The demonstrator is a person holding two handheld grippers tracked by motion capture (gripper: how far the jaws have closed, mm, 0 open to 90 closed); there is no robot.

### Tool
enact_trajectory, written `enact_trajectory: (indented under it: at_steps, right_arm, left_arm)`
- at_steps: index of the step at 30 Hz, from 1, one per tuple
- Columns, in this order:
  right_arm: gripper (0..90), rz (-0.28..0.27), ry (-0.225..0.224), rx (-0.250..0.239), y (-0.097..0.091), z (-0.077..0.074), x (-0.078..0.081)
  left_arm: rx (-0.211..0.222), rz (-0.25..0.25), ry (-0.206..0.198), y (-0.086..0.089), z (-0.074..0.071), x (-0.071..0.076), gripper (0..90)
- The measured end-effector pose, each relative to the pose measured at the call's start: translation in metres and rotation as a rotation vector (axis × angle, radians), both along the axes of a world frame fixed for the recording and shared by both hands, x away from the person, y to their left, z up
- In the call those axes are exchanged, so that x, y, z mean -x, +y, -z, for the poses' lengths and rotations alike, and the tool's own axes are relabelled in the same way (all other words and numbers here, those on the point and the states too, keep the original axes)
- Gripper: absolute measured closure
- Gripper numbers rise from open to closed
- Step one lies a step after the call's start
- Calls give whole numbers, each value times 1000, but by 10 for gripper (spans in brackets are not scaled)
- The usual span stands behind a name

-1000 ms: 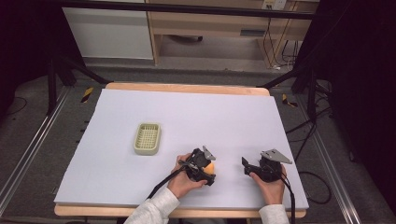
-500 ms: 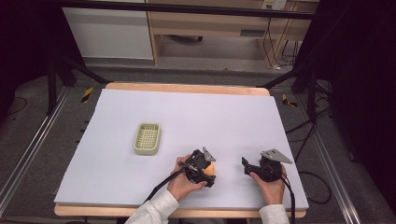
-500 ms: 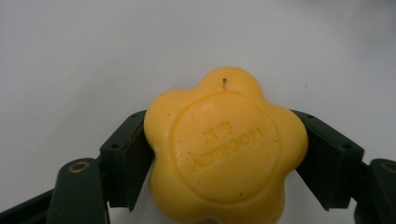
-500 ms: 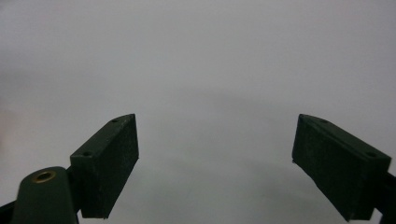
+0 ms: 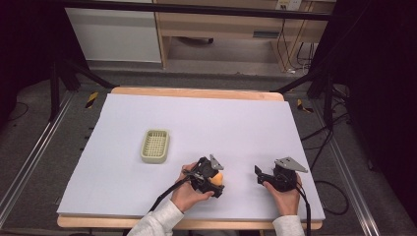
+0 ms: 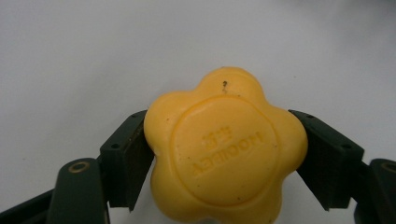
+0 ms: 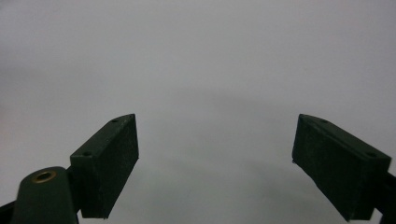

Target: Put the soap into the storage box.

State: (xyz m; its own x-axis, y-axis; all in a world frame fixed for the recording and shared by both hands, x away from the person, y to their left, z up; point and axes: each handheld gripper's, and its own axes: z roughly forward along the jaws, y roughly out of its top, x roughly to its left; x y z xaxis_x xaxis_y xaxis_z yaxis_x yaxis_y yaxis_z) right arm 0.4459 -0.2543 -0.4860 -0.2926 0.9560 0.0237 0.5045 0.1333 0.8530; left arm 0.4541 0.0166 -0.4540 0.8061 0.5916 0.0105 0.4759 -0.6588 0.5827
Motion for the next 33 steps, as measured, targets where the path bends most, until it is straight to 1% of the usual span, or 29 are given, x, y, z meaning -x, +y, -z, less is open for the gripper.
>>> enact_trajectory:
  at_steps: [1,2,3,5,7,13,16,18,19,21,22,23,24,26,31,33]
  right_arm:
    - [149,-1,-1,1,0,0,0]
    - [149,-1,0,1,0,0,0]
    - [149,0,0,1,0,0,0]
    - [148,1,2,-3,0,0,0]
    - [149,0,2,-3,0,0,0]
    - [149,1,1,-2,0,0,0]
    - [148,1,0,-2,0,0,0]
    - [149,1,-1,-1,0,0,0]
    - [149,1,-1,-1,0,0,0]
    - [149,1,0,-2,0,0,0]
    - [149,1,0,-2,0,0,0]
    - [149,2,1,-3,0,0,0]
    - [149,2,1,-3,0,0,0]
    - [149,1,1,-2,0,0,0]
    - [149,3,-1,0,0,0,0]
    - [149,3,-1,1,0,0,0]
  left_arm:
    - [1,-6,-3,4,-3,-1,253]
    - [1,-6,-3,4,-3,-1,254]
    - [8,-15,-7,9,-6,-1,254]
    - [14,-15,-4,11,-7,-1,254]
    - [14,-20,-11,15,-10,-1,254]
    - [31,-43,-15,27,-17,-2,254]
    - [31,-49,-20,32,-20,-3,254]
    - [30,-55,-24,39,-23,-4,254]
    - [30,-55,-24,39,-23,-4,254]
    - [36,-69,-33,46,-26,-4,254]
    - [36,-69,-33,46,-26,-4,254]
    - [42,-78,-31,52,-29,-5,254]
    - [42,-78,-31,52,-29,-5,254]
    - [43,-88,-35,58,-30,-6,254]
    - [60,-117,-42,70,-34,-8,254]
    - [55,-126,-45,75,-36,-8,254]
